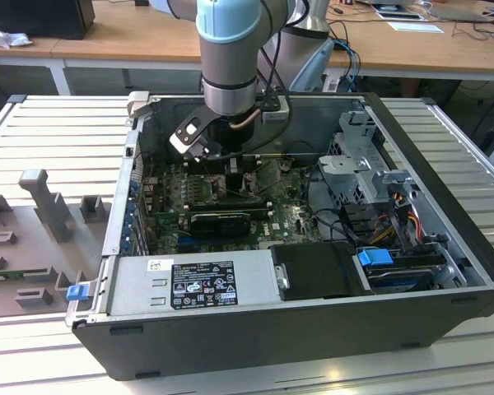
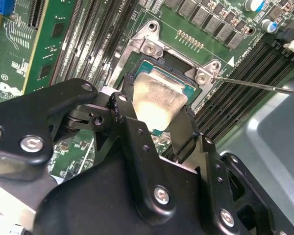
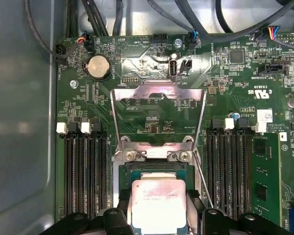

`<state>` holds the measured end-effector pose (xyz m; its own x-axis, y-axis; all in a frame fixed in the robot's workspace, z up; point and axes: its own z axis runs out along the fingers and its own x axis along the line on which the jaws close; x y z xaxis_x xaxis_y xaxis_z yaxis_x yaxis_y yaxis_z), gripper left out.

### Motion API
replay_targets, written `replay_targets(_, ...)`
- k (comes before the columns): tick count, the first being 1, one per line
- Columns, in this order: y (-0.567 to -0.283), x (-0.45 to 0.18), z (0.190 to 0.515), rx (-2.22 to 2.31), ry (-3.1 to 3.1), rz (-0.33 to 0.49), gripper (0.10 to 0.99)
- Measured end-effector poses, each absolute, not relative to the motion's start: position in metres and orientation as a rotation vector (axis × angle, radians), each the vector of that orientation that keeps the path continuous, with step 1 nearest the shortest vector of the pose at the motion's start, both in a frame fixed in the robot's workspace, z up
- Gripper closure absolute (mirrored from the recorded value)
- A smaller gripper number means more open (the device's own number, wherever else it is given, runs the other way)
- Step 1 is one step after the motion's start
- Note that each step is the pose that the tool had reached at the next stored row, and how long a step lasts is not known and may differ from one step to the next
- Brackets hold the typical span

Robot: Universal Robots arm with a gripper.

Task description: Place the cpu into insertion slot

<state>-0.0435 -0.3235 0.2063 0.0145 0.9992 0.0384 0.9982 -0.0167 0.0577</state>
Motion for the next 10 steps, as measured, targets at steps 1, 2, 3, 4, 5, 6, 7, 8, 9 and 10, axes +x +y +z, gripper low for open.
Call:
replay_targets(1, -0.3235, -0.0433, 0.2058, 2.228, 2.193, 0.106, 0.557)
replay_targets(2, -0.3235, -0.0430, 0.2051, 2.228, 2.193, 0.105, 0.557)
replay_targets(3, -0.3235, -0.0430, 0.2039, 2.228, 2.193, 0.105, 0.557)
replay_targets(4, -0.3235, -0.0430, 0.2031, 2.228, 2.193, 0.105, 0.557)
replay_targets(5, -0.3235, -0.0429, 0.2020, 2.228, 2.193, 0.105, 0.557)
replay_targets(6, -0.3235, -0.0429, 0.2009, 2.228, 2.193, 0.104, 0.557)
replay_targets(7, -0.3235, -0.0428, 0.2009, 2.228, 2.193, 0.104, 0.557)
replay_targets(8, -0.3235, -0.0429, 0.2009, 2.228, 2.193, 0.104, 0.557)
replay_targets(9, -0.3235, -0.0429, 0.2008, 2.228, 2.193, 0.104, 0.557)
replay_targets(10, -0.3235, -0.0428, 0.2008, 2.228, 2.193, 0.104, 0.557)
